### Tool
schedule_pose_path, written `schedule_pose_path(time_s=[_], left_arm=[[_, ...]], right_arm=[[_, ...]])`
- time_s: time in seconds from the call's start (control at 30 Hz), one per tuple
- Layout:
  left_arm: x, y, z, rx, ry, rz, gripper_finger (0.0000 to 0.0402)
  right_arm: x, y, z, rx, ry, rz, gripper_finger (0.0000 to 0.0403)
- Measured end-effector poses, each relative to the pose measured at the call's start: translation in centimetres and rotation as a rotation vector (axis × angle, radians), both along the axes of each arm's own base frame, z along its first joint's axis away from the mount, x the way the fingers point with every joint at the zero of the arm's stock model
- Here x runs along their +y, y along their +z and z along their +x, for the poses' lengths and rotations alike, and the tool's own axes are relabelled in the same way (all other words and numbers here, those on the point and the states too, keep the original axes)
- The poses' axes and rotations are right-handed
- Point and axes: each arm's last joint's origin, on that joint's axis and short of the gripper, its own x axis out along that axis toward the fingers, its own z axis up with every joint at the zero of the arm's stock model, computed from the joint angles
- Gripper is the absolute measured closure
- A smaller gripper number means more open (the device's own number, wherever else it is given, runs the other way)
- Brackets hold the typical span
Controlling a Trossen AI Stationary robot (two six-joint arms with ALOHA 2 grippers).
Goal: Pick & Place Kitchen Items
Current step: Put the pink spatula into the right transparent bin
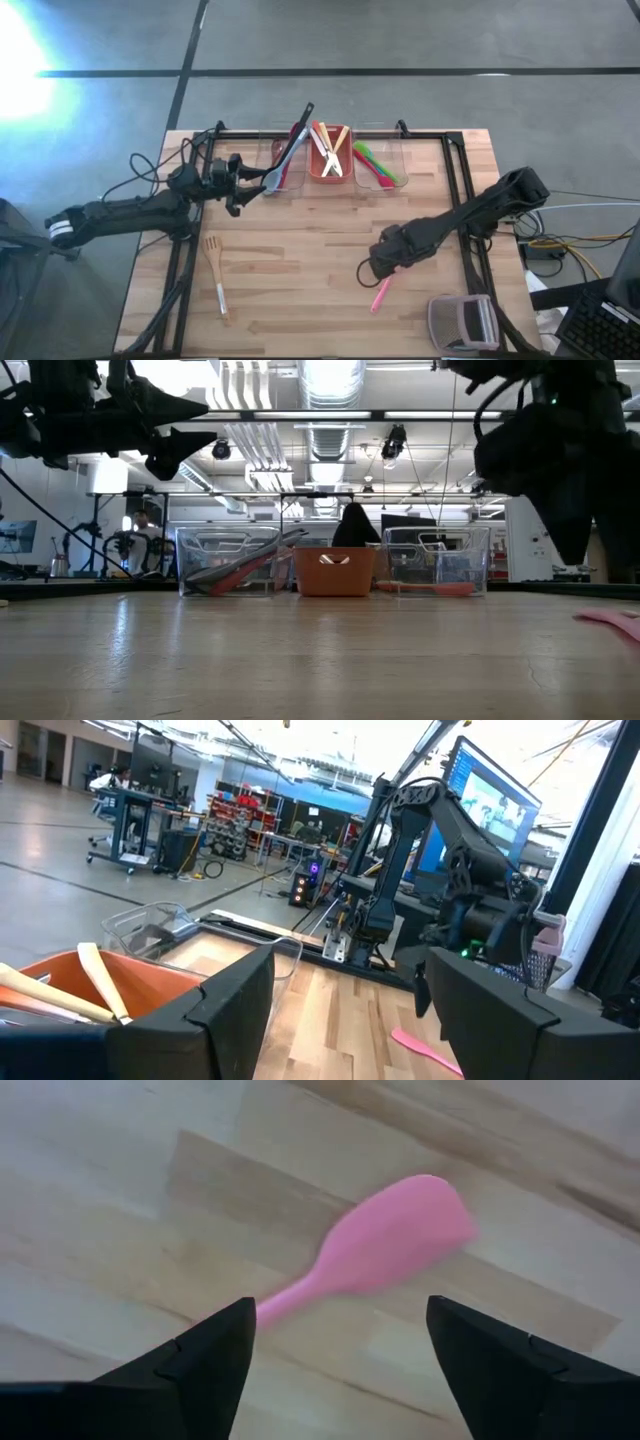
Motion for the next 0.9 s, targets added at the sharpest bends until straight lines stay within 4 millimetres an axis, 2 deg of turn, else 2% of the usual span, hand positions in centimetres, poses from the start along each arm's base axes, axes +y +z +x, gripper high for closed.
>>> schedule_pose_path(time_s=[0.27,0.47,0.67,0.9], left_arm=[[0.0,0.0,0.0,0.001,0.0,0.001,0.0139],[0.0,0.0,0.0,0.0,0.0,0.003,0.0139],[0.0,0.0,0.0,0.001,0.002,0.007,0.0139],[0.0,0.0,0.0,0.002,0.002,0.009,0.0139]], right_arm=[[-0.6,-2.2,-1.4,0.024,-0.03,0.001,0.0089],[-1.3,-4.2,-1.7,-0.035,-0.051,0.025,0.0066],[-2.1,-4.8,-2.1,-0.031,-0.069,0.033,0.005],[-2.5,-5.1,-1.9,-0.019,-0.102,0.012,0.005]])
